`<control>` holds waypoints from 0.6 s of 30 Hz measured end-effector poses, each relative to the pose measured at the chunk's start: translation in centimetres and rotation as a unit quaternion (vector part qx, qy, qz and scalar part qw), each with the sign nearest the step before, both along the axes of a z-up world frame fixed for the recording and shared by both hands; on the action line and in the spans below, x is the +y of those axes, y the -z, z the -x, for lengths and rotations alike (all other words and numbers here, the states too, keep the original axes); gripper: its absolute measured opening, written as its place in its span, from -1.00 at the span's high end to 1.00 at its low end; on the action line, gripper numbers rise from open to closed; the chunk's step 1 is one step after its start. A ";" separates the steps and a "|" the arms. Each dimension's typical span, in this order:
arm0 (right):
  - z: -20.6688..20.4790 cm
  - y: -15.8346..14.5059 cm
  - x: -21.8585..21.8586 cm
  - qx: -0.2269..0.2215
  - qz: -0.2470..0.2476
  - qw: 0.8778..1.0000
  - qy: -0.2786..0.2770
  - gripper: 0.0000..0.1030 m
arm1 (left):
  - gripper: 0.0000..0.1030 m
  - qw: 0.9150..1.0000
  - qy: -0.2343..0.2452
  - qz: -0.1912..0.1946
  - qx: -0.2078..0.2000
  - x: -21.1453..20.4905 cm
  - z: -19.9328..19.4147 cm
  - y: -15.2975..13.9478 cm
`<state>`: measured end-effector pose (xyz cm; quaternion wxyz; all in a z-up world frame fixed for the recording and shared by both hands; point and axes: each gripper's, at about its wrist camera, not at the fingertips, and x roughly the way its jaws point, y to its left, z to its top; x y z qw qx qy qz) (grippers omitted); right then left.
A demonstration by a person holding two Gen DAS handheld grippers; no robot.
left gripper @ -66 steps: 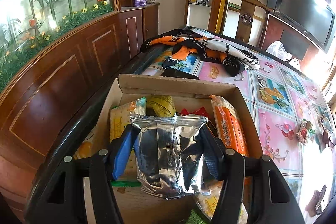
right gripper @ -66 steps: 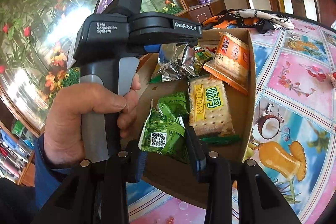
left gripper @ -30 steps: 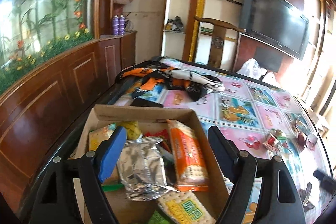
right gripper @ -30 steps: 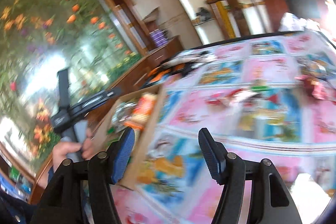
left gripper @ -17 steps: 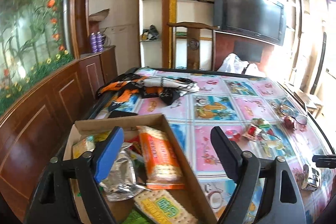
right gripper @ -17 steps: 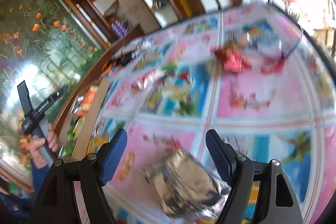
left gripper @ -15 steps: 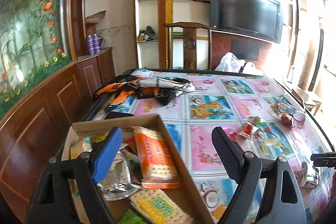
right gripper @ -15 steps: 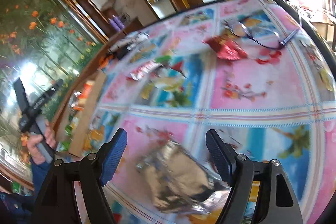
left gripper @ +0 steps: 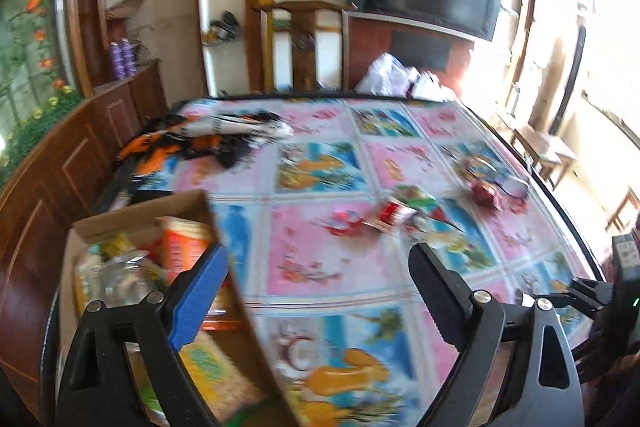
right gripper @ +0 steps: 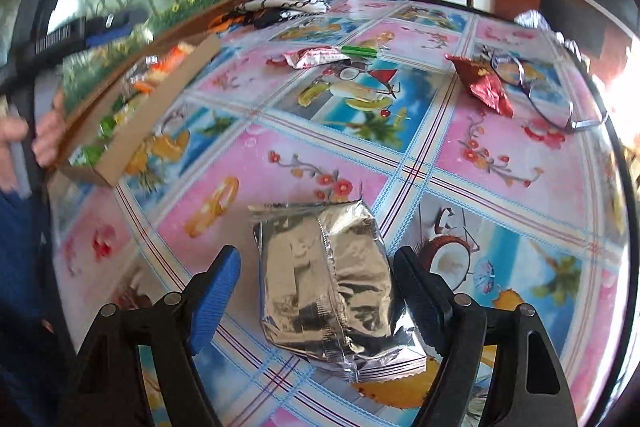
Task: Organize snacks
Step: 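Grasp another silver foil pack with the right tool while the left moves to a red candy pack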
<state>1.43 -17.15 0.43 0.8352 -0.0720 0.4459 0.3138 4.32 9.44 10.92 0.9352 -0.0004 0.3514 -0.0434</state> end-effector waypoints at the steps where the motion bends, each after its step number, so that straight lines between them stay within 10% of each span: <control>1: 0.2 0.1 0.3 -0.009 0.011 1.000 -0.003 -0.60 | -0.82 1.000 0.012 0.000 0.007 -1.0 -0.5 0.0; 6: 0.4 -0.1 0.4 -0.029 0.022 0.999 -0.003 -0.23 | -0.84 0.997 0.046 -0.032 0.052 -5.4 -5.1 1.9; 18: -1.9 -0.4 -2.1 -0.006 -0.028 0.996 0.082 -0.22 | -0.84 0.984 0.047 -0.097 0.140 -9.2 -14.8 7.6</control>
